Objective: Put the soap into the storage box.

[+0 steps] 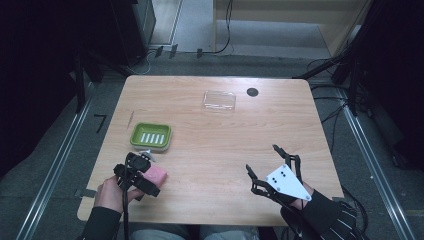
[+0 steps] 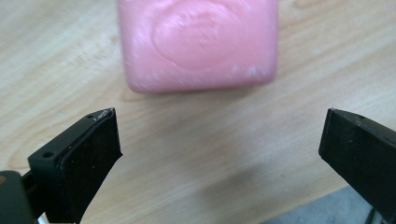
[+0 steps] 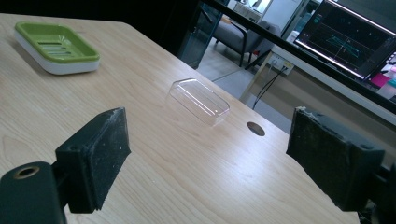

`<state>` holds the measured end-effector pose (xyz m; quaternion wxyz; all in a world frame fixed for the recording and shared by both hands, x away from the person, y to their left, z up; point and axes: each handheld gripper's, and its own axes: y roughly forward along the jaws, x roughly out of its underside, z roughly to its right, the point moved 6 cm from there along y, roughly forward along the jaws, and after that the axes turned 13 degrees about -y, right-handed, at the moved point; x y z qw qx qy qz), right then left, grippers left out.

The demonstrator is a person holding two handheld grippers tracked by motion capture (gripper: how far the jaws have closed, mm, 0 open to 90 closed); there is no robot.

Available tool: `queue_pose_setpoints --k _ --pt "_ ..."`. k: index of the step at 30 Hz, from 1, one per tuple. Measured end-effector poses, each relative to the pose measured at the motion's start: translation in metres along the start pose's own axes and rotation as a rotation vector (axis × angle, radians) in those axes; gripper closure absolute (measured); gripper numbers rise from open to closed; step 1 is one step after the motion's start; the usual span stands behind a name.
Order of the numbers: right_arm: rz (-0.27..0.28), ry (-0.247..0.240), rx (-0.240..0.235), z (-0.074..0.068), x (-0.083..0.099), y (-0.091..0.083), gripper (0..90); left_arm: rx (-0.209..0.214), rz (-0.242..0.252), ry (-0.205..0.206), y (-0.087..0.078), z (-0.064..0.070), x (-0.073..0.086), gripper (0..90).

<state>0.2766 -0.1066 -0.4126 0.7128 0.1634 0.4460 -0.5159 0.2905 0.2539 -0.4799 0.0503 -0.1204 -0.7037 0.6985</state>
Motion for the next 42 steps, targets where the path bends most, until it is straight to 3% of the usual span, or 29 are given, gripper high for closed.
queue_pose_setpoints --k 10,21,42 --pt "0.001 -0.003 -0.004 0.0 0.0 0.001 13.2 0.024 0.012 -0.029 0.0 0.001 -0.014 0.0" --pt "0.003 -0.002 -0.001 -0.001 -0.001 0.001 13.2 0.045 -0.016 -0.033 0.01 0.0 -0.03 0.0" --pt "0.012 -0.003 0.004 -0.001 -0.001 0.0 13.2 0.0 -0.079 -0.06 0.038 -0.002 -0.042 0.0"
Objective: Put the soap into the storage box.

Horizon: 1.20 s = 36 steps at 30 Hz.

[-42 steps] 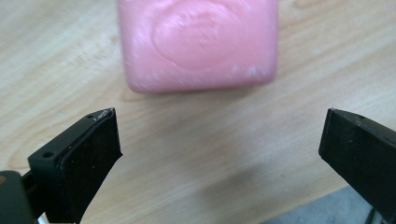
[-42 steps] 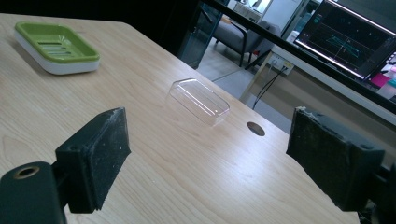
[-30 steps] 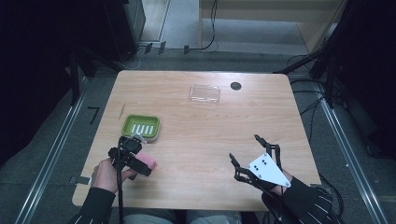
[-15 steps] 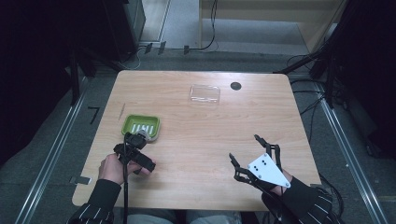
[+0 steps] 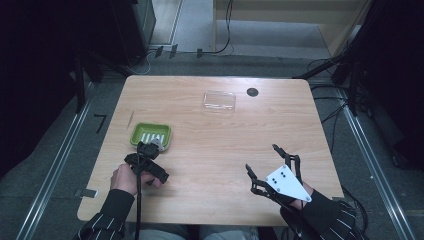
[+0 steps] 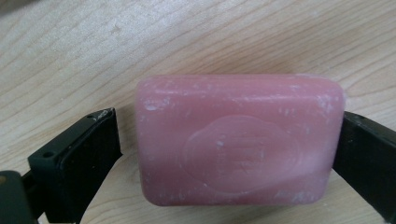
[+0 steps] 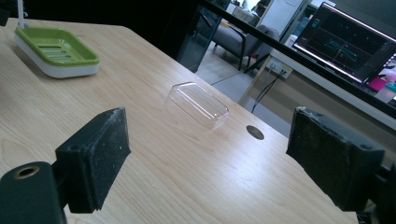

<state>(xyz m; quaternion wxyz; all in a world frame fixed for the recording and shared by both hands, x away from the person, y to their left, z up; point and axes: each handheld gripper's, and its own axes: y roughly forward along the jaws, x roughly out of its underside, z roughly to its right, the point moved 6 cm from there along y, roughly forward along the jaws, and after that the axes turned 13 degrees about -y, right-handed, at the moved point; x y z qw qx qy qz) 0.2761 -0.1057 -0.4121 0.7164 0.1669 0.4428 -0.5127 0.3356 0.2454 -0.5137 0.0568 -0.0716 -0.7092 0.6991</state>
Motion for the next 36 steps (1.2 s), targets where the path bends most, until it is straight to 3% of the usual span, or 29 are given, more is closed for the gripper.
queue_pose_setpoints --k 10,14,20,36 --pt "0.004 -0.008 0.002 -0.0003 -0.0005 -0.0004 13.2 0.027 -0.006 -0.002 0.0018 0.0017 0.0005 10.8" --pt "0.005 -0.009 0.003 -0.0001 -0.0003 -0.0007 13.2 0.012 -0.009 0.007 0.0012 0.0032 0.0007 13.2" --pt "0.006 -0.004 0.002 -0.0002 -0.0002 -0.001 13.2 -0.01 0.001 0.014 0.0024 0.0048 0.0008 13.6" --pt "0.014 -0.002 0.007 0.0008 -0.0002 -0.0015 13.2 0.002 -0.013 0.035 0.001 -0.0018 0.0033 13.8"
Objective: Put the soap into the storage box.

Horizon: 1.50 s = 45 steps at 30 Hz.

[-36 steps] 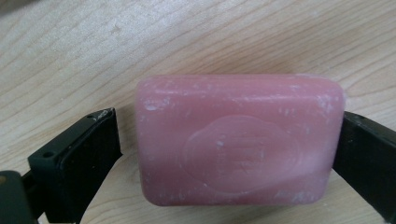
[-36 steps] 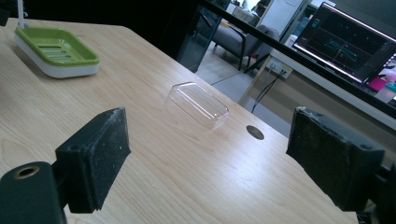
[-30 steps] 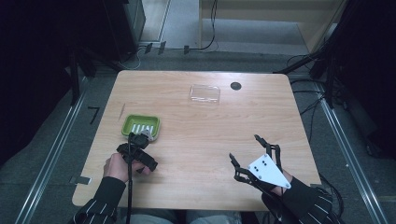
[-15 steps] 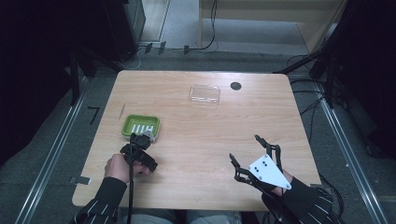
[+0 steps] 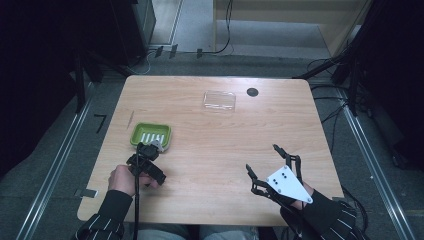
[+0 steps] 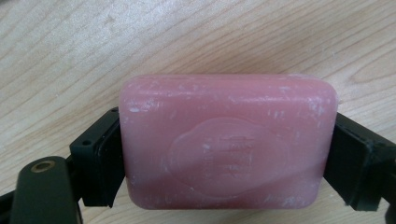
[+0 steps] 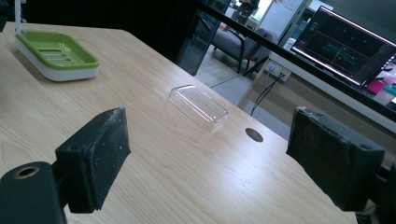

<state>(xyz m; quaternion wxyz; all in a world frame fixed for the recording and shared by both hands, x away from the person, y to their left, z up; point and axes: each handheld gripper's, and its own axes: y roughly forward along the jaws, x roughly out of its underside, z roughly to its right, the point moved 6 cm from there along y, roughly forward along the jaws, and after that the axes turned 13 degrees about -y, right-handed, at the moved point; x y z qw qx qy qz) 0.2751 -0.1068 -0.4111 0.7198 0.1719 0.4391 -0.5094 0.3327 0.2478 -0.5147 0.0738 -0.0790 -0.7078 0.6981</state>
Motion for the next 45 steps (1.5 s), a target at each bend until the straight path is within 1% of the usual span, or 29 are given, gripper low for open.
queue_pose_setpoints --k 7,13,16,20,23,26,32,37,39,45 --pt "0.002 0.001 0.001 0.0 0.0 0.0 13.2 -0.009 0.0 0.019 -0.003 -0.002 0.001 13.8" --pt "0.006 -0.002 0.003 0.0 0.0 -0.001 13.2 -0.017 -0.003 0.025 -0.005 -0.006 0.003 13.8" --pt "0.006 -0.003 0.003 0.0 0.0 -0.001 13.2 -0.014 0.0 0.027 -0.006 -0.007 0.002 13.8" --pt "0.009 -0.004 0.007 0.0 0.0 -0.001 13.2 -0.019 -0.005 0.04 -0.009 -0.011 0.002 13.9" --pt "0.008 -0.003 0.008 0.0 0.0 -0.002 13.2 -0.019 -0.002 0.032 -0.01 -0.015 0.002 13.8" --pt "0.008 -0.006 0.007 0.0 0.0 -0.001 13.2 -0.018 0.004 0.029 -0.012 -0.018 0.0 13.8" --pt "0.007 -0.006 0.006 0.0 0.0 -0.002 13.2 -0.021 -0.003 0.034 -0.014 -0.023 -0.004 13.8" --pt "0.005 -0.004 0.007 0.0 0.0 -0.003 13.2 -0.021 -0.008 0.04 -0.014 -0.023 -0.008 13.8" --pt "0.006 -0.001 0.009 0.0 0.001 -0.003 13.2 -0.023 -0.016 0.054 -0.014 -0.024 -0.011 13.8" --pt "0.004 -0.003 0.011 0.001 0.001 -0.003 13.2 -0.021 -0.021 0.055 -0.016 -0.025 -0.014 13.8"
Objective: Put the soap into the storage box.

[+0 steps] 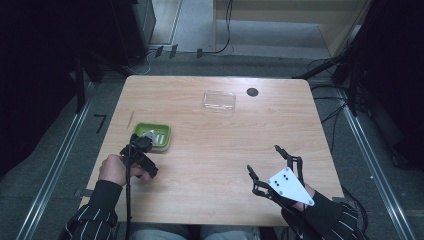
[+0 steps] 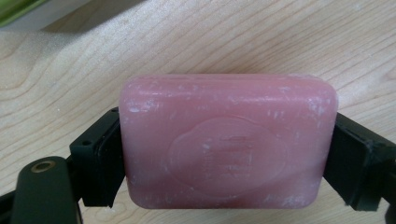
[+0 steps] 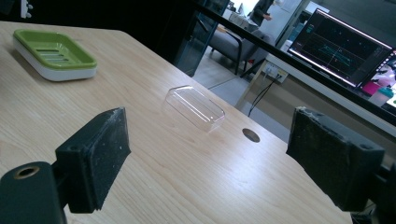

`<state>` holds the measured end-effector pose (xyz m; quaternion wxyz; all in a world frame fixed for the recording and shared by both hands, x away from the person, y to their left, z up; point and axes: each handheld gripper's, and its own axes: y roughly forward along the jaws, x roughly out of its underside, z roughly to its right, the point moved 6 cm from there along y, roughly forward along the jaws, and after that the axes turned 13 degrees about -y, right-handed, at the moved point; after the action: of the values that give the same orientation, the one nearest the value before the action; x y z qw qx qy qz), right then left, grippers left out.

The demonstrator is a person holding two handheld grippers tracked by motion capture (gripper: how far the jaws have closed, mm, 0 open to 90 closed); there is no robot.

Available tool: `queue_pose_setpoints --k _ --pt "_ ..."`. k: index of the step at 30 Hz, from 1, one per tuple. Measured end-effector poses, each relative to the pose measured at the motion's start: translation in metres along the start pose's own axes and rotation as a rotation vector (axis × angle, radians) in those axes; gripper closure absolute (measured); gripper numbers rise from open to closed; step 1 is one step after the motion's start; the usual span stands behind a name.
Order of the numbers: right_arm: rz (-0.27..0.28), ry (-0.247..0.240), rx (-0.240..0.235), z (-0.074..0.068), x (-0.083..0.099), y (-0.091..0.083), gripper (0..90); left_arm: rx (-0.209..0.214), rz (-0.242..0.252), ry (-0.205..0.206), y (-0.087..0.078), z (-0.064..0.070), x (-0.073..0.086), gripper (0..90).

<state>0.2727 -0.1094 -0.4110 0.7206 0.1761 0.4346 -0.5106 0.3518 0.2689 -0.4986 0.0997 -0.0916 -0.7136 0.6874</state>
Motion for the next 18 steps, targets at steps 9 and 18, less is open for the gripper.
queue_pose_setpoints --k 9,18 --pt "-0.001 -0.002 0.001 0.0 0.0 0.0 13.2 0.01 0.008 0.003 -0.009 -0.002 -0.007 13.8" --pt "-0.002 -0.002 -0.001 0.0 0.0 0.0 13.2 0.013 0.009 0.008 -0.016 -0.003 -0.011 13.9"
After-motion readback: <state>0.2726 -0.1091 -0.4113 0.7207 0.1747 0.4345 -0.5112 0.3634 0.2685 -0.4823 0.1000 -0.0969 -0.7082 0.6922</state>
